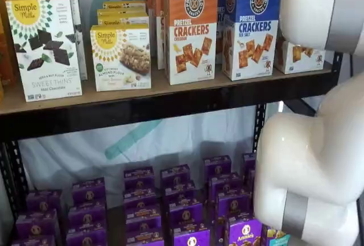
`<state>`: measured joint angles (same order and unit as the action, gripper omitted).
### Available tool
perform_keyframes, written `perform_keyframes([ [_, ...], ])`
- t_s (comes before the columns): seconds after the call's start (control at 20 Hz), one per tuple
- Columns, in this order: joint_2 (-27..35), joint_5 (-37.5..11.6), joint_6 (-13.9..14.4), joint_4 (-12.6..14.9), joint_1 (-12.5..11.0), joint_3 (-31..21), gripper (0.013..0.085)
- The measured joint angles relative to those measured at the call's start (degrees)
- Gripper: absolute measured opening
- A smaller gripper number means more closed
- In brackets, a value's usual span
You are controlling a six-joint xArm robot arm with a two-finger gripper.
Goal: Retrieve the yellow and white box located on the top shelf, the sixth one from the left
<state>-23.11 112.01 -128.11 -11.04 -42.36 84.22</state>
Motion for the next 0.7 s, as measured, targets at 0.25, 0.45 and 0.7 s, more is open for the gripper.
perform_keyframes([
  [0.25, 0.6, -2.6, -1.5, -7.5, -4.6, 0.8, 0.0850],
  [0.45, 2.1, -3.4, -1.0, -13.3, -6.9, 2.9, 0.0850],
  [0.7, 1.4, -7.6, 0.0, -21.6, -9.2, 1.7, 0.0850],
])
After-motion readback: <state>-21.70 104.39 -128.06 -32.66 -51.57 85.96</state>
